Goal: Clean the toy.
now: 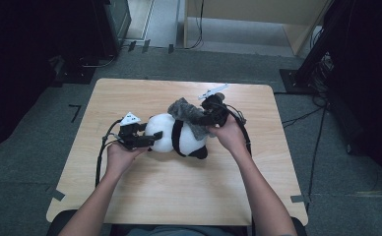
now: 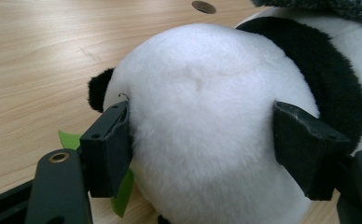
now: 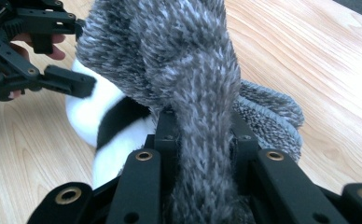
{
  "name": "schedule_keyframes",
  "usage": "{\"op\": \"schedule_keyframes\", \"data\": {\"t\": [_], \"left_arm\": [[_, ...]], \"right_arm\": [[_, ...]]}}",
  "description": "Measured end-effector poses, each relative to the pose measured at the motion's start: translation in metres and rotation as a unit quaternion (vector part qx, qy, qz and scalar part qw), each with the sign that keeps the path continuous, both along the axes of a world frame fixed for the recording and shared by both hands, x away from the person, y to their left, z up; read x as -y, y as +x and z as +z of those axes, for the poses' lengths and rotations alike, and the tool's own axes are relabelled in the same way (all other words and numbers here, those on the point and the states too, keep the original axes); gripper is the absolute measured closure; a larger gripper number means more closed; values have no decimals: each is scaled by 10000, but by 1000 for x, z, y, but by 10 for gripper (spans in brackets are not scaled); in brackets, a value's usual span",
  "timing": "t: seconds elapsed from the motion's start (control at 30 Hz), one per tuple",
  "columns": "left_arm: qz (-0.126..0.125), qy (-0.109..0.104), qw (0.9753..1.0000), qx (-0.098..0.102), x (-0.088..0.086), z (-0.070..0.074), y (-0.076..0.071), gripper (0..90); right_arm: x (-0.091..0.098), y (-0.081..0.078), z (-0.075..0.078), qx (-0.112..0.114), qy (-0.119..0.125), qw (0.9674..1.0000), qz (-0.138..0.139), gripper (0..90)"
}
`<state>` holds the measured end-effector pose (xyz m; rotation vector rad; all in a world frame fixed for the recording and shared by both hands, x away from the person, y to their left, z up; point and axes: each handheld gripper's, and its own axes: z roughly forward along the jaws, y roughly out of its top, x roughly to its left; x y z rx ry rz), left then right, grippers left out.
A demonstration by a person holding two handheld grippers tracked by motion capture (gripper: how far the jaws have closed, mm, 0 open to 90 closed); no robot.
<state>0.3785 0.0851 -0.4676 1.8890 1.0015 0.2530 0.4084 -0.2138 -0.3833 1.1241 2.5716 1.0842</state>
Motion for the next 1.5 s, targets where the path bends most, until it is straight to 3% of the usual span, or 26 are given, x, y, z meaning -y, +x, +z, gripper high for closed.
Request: {"op": "schedule_keyframes", "data": {"t": [0.3,0.4,0.5,0.67,0.87,1.03,1.17,1.37,1.5], "left_arm": [[17,-42,10000,-19,0,0,0,256],[20,-45,10000,-10,0,0,0,258],[11,-69,10000,14,-1,0,0,258],[14,-83,10000,34,-1,0,-1,257],[11,-71,10000,44,0,1,-1,257],[26,-36,10000,59,0,1,-2,258],[29,18,10000,30,0,1,-2,258],[42,78,10000,14,1,2,-1,261],[40,72,10000,-14,1,2,0,261]], "right_arm": [[26,-7,2,-73,40,9996,-255,750],[23,-12,9,52,191,9995,-250,754],[10,-16,19,179,374,9991,-115,755],[-30,-17,22,221,238,9990,307,754],[-71,-13,8,14,114,9975,704,753],[-91,-8,-8,-125,-16,9957,915,748],[-94,-7,-16,-132,-44,9953,961,742],[-83,-7,-20,-176,35,9958,899,742],[-76,-9,-19,-164,-66,9959,888,743]]}}
